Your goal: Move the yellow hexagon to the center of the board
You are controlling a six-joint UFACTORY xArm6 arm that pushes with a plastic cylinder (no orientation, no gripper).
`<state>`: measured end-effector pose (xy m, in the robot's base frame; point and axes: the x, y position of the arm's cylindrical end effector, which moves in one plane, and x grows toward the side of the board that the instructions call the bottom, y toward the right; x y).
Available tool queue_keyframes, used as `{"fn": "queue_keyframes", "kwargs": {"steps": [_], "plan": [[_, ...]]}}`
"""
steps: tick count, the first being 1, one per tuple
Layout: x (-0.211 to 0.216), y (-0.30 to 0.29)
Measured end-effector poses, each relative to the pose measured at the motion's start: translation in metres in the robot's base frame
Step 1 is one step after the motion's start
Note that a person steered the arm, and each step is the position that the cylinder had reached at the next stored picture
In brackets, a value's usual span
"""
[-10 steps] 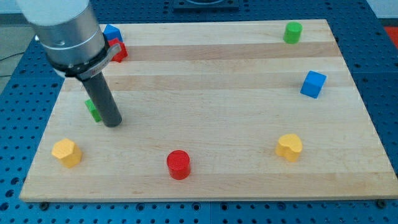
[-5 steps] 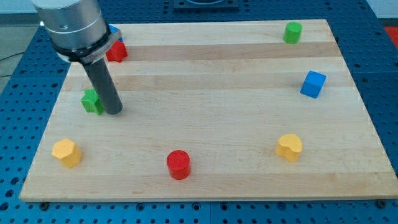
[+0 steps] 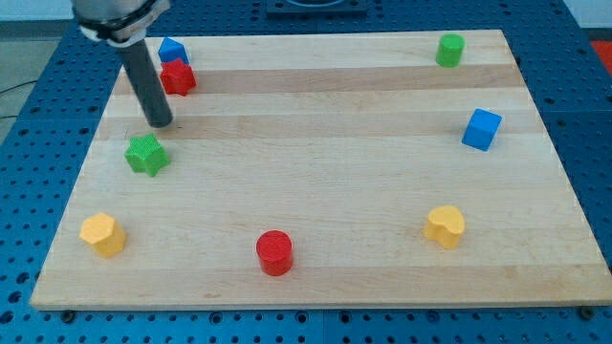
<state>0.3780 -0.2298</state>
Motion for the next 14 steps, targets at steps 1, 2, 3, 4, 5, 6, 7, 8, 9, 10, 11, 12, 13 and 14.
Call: {"fn": "queue_keyframes", "kwargs": {"steps": [1, 2, 3, 4, 5, 6, 7, 8, 9, 10, 11, 12, 13, 14], "plan": [[0.035, -0.069], [0.105, -0.073], [0.139, -0.053], [0.162, -0.058], [0.179, -0.004], [0.184, 0.051], [0.217, 0.041], [0.232, 0.046], [0.21, 0.079], [0.177, 0.103], [0.154, 0.126], [0.111, 0.131], [0.079, 0.149], [0.047, 0.174]]}}
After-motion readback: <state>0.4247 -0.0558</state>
